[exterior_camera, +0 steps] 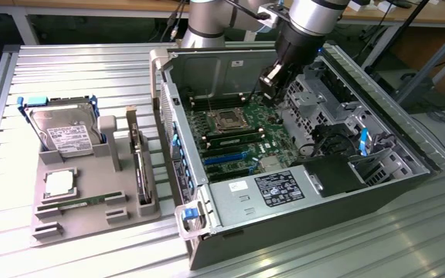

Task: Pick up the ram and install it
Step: 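Press down the ram until it locks into place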

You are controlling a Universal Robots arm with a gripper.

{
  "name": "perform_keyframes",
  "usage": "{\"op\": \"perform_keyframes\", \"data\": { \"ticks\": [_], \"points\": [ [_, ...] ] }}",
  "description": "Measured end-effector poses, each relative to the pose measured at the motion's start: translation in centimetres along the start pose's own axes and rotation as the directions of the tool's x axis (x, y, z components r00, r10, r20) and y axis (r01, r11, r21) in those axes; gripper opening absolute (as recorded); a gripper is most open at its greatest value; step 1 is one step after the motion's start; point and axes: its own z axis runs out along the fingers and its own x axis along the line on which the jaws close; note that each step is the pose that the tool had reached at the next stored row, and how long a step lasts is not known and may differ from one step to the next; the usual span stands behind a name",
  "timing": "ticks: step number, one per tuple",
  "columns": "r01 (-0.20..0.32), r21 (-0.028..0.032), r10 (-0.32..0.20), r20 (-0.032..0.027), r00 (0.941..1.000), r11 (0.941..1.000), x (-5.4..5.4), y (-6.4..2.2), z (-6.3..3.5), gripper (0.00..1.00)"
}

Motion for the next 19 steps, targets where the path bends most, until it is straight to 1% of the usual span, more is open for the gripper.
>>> {"op": "perform_keyframes", "data": {
  "ticks": [1,3,4,6,8,10,11,12,13,14,16,17,19],
  "points": [
    [-0.028,-0.0008,0.028,0.0016,0.9996,0.9996,0.01,0.00,0.01,0.11],
    [-0.054,-0.0016,0.054,0.0030,0.9985,0.9985,0.01,0.00,0.02,0.11],
    [-0.075,-0.0024,0.075,0.0042,0.9971,0.9972,0.01,0.00,0.03,0.11],
    [-0.128,-0.0042,0.128,0.0070,0.9917,0.9917,0.01,-0.01,0.05,0.11],
    [-0.187,-0.0065,0.187,0.0101,0.9823,0.9824,0.01,-0.01,0.07,0.11],
    [-0.219,-0.0078,0.219,0.0117,0.9756,0.9756,0.01,-0.01,0.08,0.11],
    [-0.241,-0.0088,0.241,0.0128,0.9705,0.9705,0.01,-0.01,0.09,0.11],
    [-0.265,-0.0098,0.265,0.0139,0.9641,0.9642,0.01,-0.01,0.09,0.11],
    [-0.296,-0.0113,0.296,0.0154,0.9549,0.9550,0.01,-0.01,0.10,0.11],
    [-0.334,-0.0131,0.334,0.0172,0.9423,0.9425,0.01,-0.01,0.11,0.11],
    [-0.377,-0.0152,0.377,0.0191,0.9260,0.9262,0.01,-0.01,0.12,0.11],
    [-0.407,-0.0169,0.408,0.0204,0.9129,0.9131,0.01,-0.01,0.13,0.11],
    [-0.452,-0.0194,0.452,0.0224,0.8915,0.8918,0.01,-0.01,0.13,0.11]
  ]
}}
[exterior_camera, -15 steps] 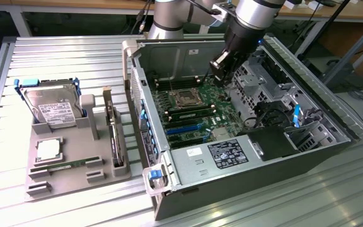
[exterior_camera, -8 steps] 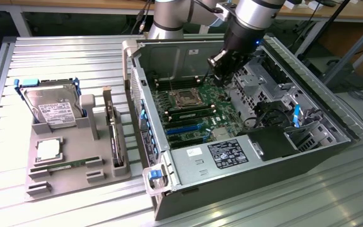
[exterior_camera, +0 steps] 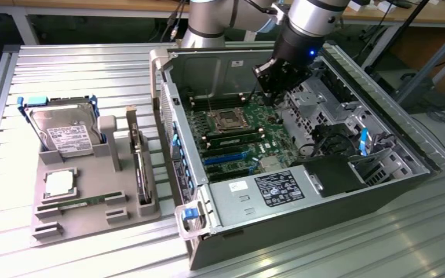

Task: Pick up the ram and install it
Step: 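Press down the ram until it locks into place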

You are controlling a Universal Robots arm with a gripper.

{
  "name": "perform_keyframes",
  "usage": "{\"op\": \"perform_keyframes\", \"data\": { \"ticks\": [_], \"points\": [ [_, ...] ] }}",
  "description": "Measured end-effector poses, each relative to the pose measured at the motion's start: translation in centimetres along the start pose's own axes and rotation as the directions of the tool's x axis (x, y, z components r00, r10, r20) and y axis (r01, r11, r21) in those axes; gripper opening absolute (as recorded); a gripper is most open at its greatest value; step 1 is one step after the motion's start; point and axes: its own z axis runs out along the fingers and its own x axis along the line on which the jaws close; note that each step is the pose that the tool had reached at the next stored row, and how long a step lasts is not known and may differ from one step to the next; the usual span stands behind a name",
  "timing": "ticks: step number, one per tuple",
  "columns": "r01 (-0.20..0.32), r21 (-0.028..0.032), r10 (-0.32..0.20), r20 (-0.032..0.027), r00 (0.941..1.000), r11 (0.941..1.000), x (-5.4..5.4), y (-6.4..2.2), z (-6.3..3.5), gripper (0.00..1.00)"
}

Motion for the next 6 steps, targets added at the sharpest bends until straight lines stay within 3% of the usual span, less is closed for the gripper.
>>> {"op": "perform_keyframes", "data": {
  "ticks": [1,6],
  "points": [
    [-0.022,-0.0007,0.022,0.0012,0.9998,0.9998,0.00,0.01,0.00,0.11],
    [-0.022,-0.0007,0.022,0.0012,0.9998,0.9998,0.00,0.02,0.00,0.11]
  ]
}}
